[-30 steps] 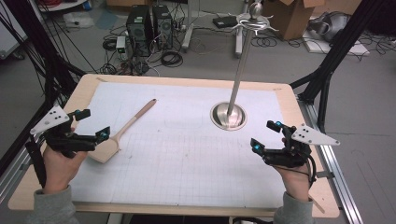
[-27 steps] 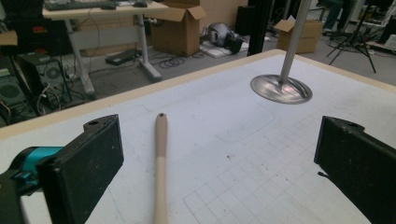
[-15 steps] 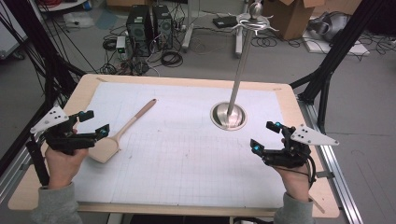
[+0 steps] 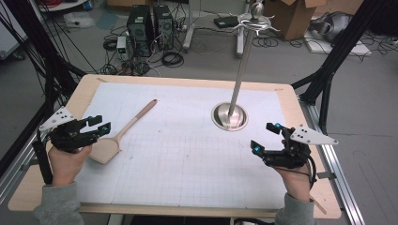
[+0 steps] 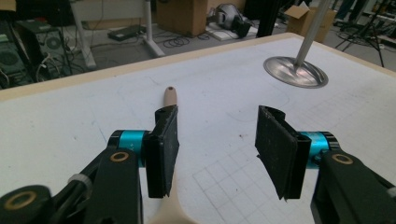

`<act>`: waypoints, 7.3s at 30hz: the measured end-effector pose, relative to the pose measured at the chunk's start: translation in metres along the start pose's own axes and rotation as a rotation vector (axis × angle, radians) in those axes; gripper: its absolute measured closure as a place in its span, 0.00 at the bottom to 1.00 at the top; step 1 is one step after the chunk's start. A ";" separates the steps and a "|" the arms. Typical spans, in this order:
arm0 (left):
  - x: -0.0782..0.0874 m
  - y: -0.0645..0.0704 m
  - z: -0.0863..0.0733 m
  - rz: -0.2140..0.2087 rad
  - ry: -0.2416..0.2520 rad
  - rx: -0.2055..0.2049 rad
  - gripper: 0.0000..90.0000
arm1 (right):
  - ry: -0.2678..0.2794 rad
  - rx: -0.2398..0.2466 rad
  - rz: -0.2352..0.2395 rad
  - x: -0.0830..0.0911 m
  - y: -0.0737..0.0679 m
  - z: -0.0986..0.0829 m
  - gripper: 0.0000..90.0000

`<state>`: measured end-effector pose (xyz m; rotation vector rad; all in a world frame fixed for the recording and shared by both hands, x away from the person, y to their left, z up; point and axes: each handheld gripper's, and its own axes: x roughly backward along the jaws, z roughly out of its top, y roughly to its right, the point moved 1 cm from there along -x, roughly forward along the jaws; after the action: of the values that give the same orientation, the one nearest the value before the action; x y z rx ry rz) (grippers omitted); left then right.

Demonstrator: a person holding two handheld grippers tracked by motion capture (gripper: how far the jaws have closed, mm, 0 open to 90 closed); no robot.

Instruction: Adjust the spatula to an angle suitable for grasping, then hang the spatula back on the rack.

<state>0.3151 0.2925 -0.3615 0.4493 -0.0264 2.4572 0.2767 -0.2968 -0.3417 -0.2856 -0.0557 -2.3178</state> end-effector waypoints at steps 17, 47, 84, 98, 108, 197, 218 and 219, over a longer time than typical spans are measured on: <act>-0.024 -0.026 -0.009 0.017 -0.151 0.052 0.64 | -0.007 0.008 0.007 -0.003 0.000 0.000 0.13; -0.069 -0.043 -0.002 0.013 -0.253 0.099 1.00 | -0.022 0.012 0.030 -0.006 -0.003 0.000 0.13; -0.129 -0.055 -0.022 0.037 -0.373 0.049 1.00 | -0.016 0.001 0.043 -0.004 -0.001 -0.001 0.14; -0.134 -0.055 -0.027 0.033 -0.401 0.057 1.00 | -0.013 -0.003 0.041 -0.002 0.001 -0.002 0.14; -0.134 -0.057 -0.027 0.019 -0.398 0.078 1.00 | -0.013 -0.002 0.041 -0.003 0.000 -0.002 0.14; -0.122 -0.037 -0.015 -0.120 -0.472 -0.023 0.04 | -0.046 0.002 0.059 -0.014 -0.003 -0.003 0.14; -0.135 -0.039 -0.027 -0.104 -0.543 -0.043 0.11 | -0.047 -0.002 0.047 -0.011 0.000 -0.005 0.15; -0.134 -0.039 -0.027 -0.102 -0.542 -0.043 0.12 | -0.052 -0.004 0.051 -0.012 -0.001 -0.005 0.15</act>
<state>0.4294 0.2481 -0.4340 1.0542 -0.2726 2.1630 0.2832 -0.2884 -0.3493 -0.3456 -0.0682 -2.2598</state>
